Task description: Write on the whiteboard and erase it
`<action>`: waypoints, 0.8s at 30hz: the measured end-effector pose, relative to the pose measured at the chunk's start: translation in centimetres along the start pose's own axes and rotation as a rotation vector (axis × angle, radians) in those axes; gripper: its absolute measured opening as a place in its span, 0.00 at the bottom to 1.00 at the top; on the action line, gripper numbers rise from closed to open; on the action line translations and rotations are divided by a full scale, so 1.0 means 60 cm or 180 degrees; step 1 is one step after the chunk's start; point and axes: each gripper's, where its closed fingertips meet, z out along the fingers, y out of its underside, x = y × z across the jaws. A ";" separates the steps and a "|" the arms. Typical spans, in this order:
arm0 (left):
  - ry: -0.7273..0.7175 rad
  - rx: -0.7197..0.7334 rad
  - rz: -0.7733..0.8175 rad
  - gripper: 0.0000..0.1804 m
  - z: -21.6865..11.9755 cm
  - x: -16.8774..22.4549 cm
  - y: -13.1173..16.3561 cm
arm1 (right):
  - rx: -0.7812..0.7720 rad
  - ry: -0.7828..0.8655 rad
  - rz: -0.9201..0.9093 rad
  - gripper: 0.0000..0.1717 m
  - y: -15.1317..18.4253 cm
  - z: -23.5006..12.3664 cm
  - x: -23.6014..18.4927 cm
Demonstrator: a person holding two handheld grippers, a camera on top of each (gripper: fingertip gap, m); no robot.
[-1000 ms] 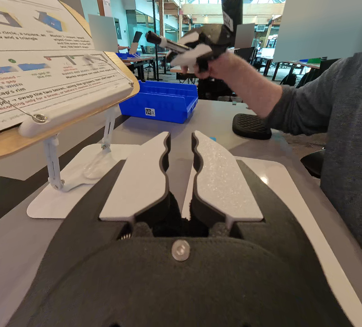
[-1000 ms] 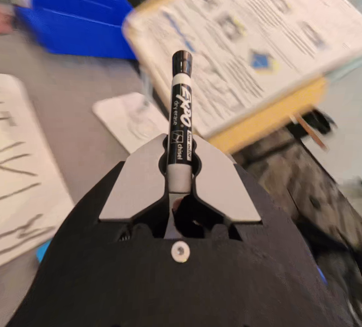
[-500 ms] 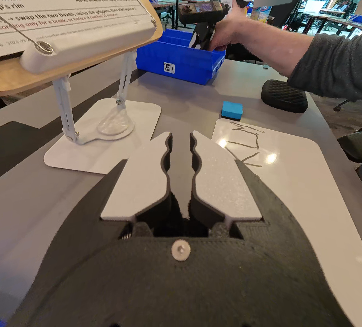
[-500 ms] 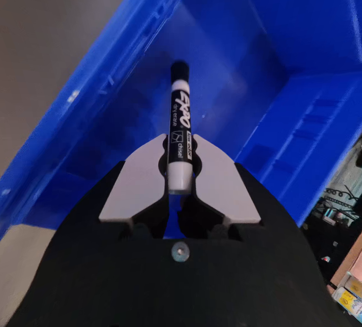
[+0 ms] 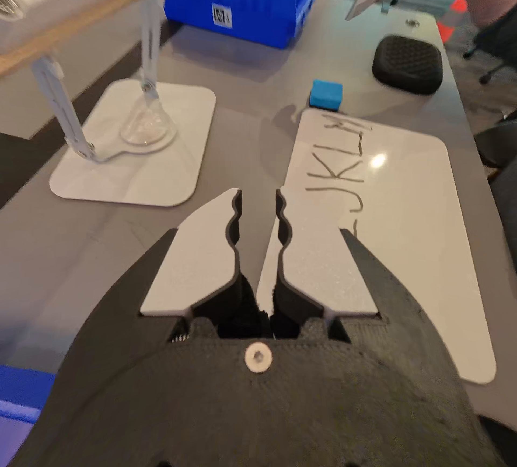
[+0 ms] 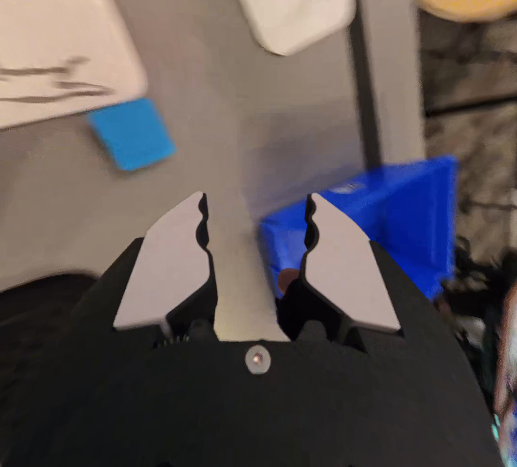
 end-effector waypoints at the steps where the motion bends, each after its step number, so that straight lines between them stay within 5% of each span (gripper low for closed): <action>1: 0.0024 -0.0123 0.0002 0.13 0.000 0.002 0.012 | 0.0013 -0.0251 -0.0181 0.41 -0.017 0.011 -0.041; 6: 0.0223 -0.0634 -0.0027 0.14 0.015 0.016 0.071 | -0.0136 -0.0889 -0.0646 0.42 -0.033 0.093 -0.144; 10: 0.0363 -0.0933 -0.0042 0.14 0.029 0.027 0.105 | -0.0310 -0.1053 -0.0716 0.36 -0.024 0.134 -0.158; 24: 0.0690 -0.1285 -0.0197 0.13 0.042 0.047 0.156 | -0.0262 -0.1327 -0.0820 0.31 -0.034 0.144 -0.179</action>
